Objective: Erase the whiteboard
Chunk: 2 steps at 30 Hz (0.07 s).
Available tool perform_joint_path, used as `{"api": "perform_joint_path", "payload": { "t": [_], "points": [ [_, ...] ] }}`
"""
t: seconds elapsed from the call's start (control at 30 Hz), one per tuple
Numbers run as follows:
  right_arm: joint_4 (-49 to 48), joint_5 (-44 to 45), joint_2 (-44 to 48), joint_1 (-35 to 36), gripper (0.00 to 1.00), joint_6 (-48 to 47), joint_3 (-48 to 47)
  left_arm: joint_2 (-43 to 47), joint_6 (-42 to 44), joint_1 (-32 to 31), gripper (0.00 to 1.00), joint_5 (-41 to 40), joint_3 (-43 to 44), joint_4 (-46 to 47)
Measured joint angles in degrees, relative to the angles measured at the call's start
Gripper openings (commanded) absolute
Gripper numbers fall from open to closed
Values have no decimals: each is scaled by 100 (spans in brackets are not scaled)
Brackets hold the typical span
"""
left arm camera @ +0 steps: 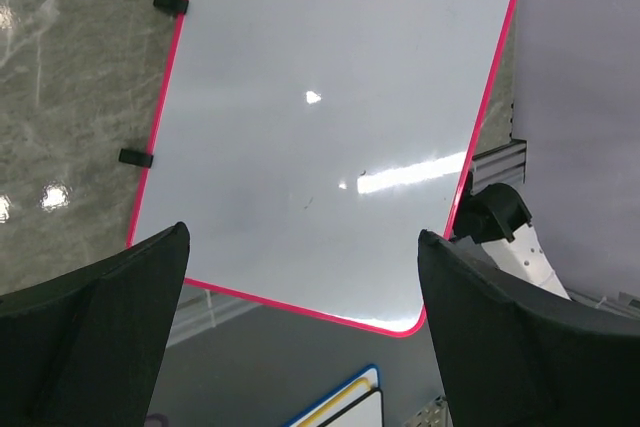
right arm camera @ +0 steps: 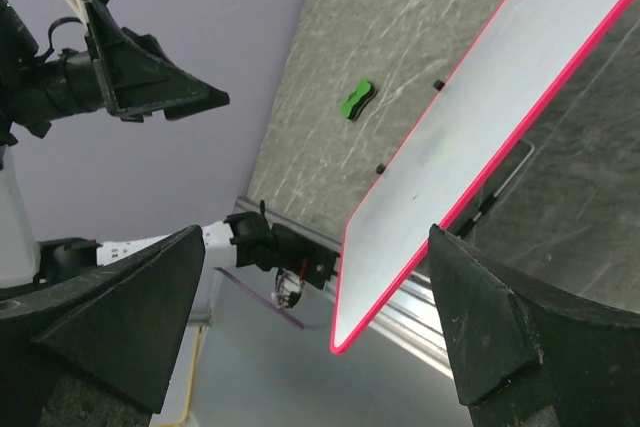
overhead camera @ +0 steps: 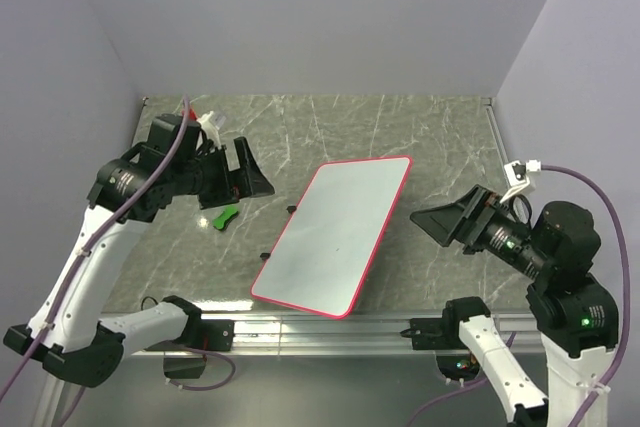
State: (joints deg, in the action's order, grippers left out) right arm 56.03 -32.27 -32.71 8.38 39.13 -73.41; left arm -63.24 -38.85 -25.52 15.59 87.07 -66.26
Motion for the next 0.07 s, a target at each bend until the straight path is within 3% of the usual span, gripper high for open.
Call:
{"api": "perform_joint_path", "payload": {
  "t": [0.07],
  "points": [
    [-9, -68, 13, 17, 99, 9, 68, 11, 2, -46, 99, -50, 0, -48]
  ]
}}
